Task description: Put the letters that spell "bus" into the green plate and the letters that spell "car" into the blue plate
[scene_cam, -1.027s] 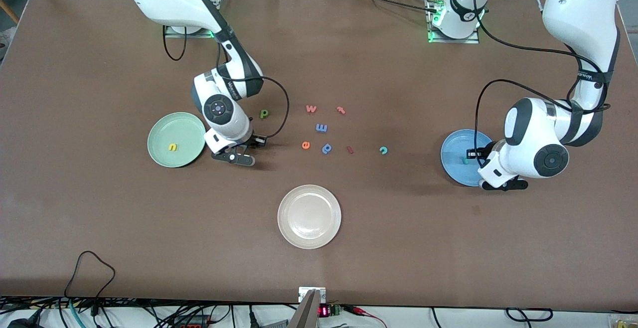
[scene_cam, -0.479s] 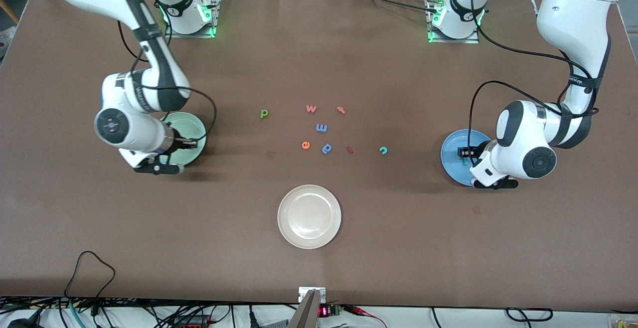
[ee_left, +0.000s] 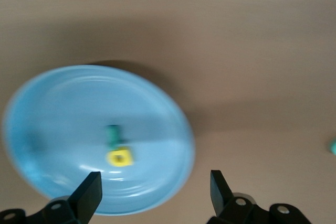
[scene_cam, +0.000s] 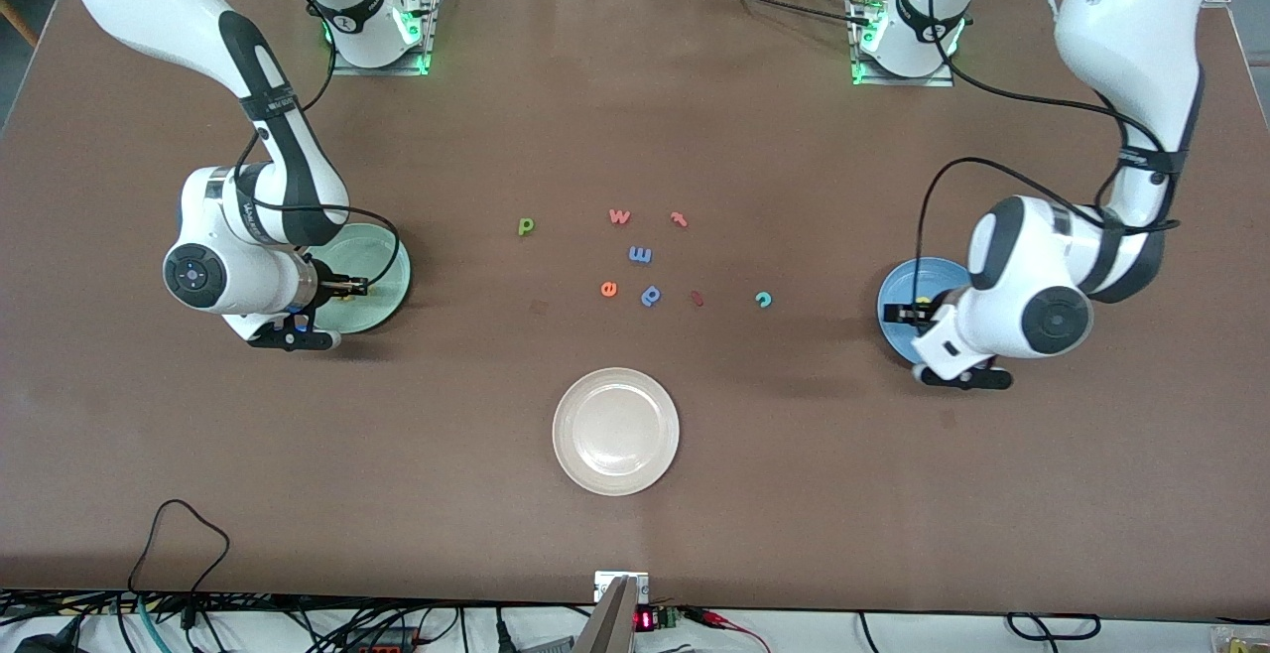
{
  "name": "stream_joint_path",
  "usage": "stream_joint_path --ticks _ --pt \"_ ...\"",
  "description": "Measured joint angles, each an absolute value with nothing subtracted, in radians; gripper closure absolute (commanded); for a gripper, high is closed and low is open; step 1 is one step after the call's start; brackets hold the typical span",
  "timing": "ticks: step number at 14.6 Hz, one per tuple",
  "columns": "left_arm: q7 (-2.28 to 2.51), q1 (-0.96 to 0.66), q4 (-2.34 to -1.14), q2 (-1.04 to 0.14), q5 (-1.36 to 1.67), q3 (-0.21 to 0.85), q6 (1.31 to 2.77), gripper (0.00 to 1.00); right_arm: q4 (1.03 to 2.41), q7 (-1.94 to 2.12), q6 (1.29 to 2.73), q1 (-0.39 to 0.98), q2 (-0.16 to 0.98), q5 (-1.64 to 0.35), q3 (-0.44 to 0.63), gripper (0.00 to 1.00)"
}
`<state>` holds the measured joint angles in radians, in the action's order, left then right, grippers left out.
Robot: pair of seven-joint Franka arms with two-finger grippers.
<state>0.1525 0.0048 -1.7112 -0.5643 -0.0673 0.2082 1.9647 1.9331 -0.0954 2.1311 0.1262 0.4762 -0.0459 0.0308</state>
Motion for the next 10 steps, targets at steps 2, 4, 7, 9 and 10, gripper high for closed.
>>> stream_joint_path --ticks 2,4,7,9,10 --pt "0.204 -0.047 -1.713 -0.584 -0.067 0.24 2.005 0.37 1.927 -0.095 2.128 0.133 0.463 -0.046 0.022 0.0" --pt "0.276 -0.113 -1.719 -0.616 -0.067 0.25 2.072 0.37 1.925 -0.107 2.117 0.151 0.436 -0.047 -0.007 0.0" --pt "0.393 -0.178 -1.732 -0.659 -0.064 0.27 2.17 0.36 1.927 -0.236 2.111 0.212 0.411 -0.051 -0.068 0.0" --pt "0.462 -0.186 -1.734 -0.673 -0.064 0.296 2.195 0.36 1.933 -0.326 2.12 0.257 0.41 -0.051 -0.116 0.17" --pt "0.478 -0.186 -1.734 -0.677 -0.064 0.305 2.196 0.36 1.942 -0.375 2.136 0.275 0.41 -0.051 -0.14 0.23"
